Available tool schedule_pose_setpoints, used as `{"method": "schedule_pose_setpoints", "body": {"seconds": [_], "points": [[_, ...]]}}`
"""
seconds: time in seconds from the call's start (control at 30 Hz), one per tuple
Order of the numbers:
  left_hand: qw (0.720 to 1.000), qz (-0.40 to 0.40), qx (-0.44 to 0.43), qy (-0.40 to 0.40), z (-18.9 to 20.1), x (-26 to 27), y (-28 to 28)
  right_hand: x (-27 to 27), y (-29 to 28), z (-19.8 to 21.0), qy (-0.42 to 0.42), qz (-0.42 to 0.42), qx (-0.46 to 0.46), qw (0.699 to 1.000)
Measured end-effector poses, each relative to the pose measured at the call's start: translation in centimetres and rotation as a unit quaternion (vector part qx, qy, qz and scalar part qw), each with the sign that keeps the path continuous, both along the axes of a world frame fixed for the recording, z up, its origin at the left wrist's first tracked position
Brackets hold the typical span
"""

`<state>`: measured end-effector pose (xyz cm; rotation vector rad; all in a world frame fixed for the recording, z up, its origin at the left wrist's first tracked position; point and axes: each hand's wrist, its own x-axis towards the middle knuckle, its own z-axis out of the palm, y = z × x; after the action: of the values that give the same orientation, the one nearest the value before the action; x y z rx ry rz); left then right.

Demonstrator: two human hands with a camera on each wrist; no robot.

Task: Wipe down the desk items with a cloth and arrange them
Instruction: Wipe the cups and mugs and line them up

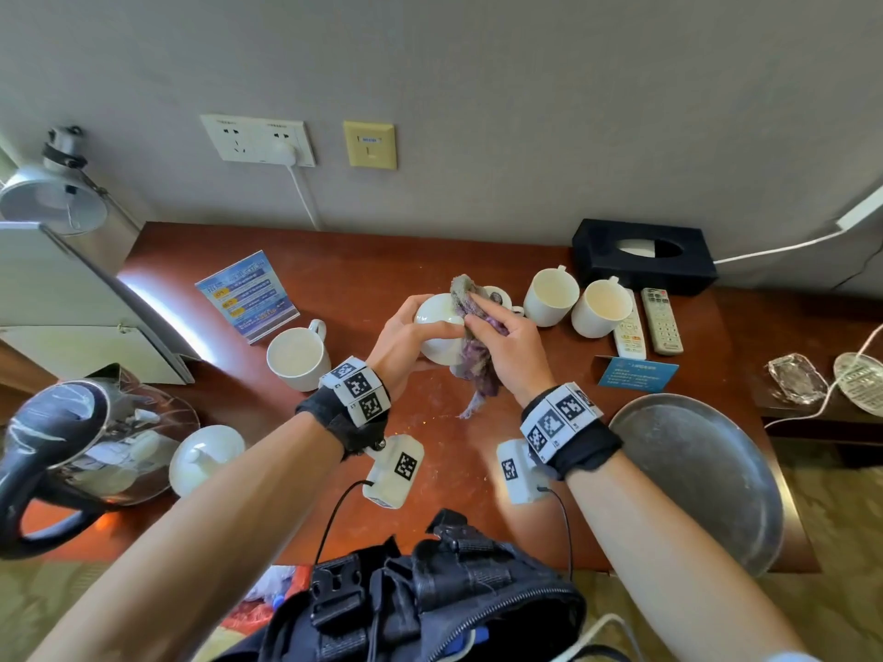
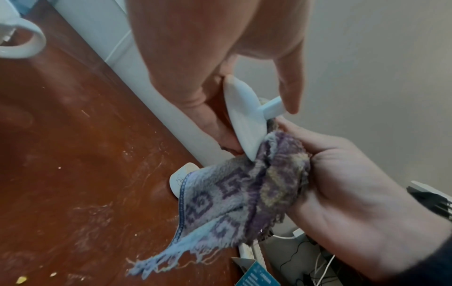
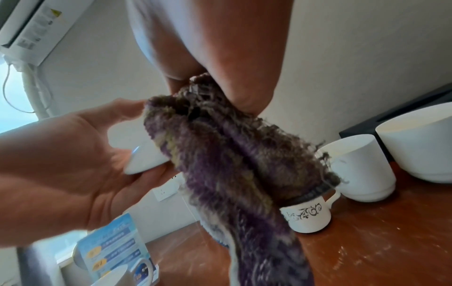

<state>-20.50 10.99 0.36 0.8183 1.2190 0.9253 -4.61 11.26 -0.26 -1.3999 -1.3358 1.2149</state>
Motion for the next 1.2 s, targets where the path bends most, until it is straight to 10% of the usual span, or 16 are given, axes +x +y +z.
{"method": "schedule_pose_setpoints", "body": {"seconds": [1.2], "points": [[0.997, -0.069, -0.007, -0.023, 0.0, -1.1, 0.1, 0.1, -2.3, 0.1, 0.006, -0.037, 0.019, 0.999]]}}
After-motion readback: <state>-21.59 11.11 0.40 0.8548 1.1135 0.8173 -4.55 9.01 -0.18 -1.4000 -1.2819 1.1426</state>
